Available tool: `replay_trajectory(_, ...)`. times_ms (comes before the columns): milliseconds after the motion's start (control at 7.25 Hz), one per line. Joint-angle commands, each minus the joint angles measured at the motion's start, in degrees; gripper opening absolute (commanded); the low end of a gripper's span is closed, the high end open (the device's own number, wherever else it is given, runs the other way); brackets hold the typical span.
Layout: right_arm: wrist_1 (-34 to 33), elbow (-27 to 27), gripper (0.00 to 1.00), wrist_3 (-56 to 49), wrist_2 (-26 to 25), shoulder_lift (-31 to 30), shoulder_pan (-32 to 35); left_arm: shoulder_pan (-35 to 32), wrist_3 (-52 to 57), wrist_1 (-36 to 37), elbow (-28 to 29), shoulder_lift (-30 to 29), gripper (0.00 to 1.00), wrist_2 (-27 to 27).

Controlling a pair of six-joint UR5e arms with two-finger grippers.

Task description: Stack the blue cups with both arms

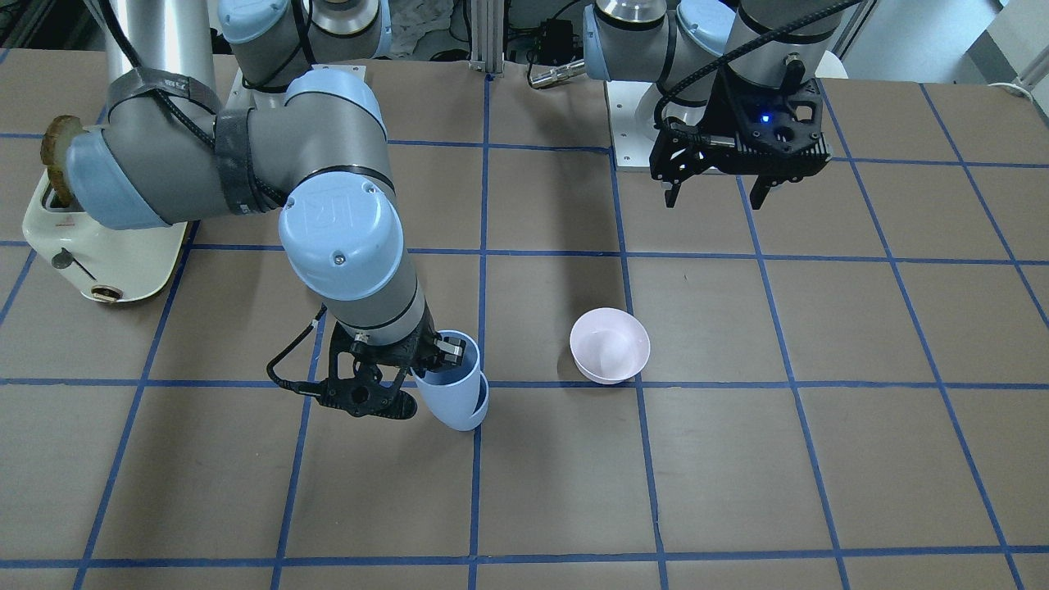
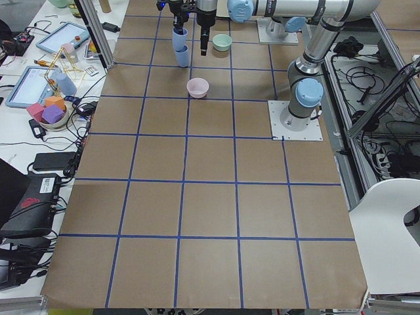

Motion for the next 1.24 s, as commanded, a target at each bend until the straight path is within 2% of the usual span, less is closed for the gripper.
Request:
replay_trajectory(0, 2.80, -0.14, 0.00, 0.34, 0.62, -0.27, 0.09, -0.01, 0.02, -0.46, 0.04, 0.13, 1.00, 0.00)
replay_trajectory(414, 2.90, 0.04, 0.00, 0.42, 0.70, 0.08, 0.27, -0.01, 0.02, -0.46, 0.04, 0.30, 1.00, 0.26)
replay_trajectory(690, 2.38, 0.04, 0.62, 0.34, 0.79, 0.26, 0.27, -0.01, 0.02, -0.37, 0.04, 0.30, 1.00, 0.26)
replay_trajectory(828, 2.29, -0.05, 0.99, 0.42, 0.79, 0.17, 0.27, -0.01, 0.02, -0.37, 0.04, 0.30, 1.00, 0.26)
replay_trajectory(1103, 2.55, -0.58, 1.00, -0.18, -0.16, -0.53, -0.34, -0.01, 0.02, -0.46, 0.04, 0.30, 1.00, 0.26)
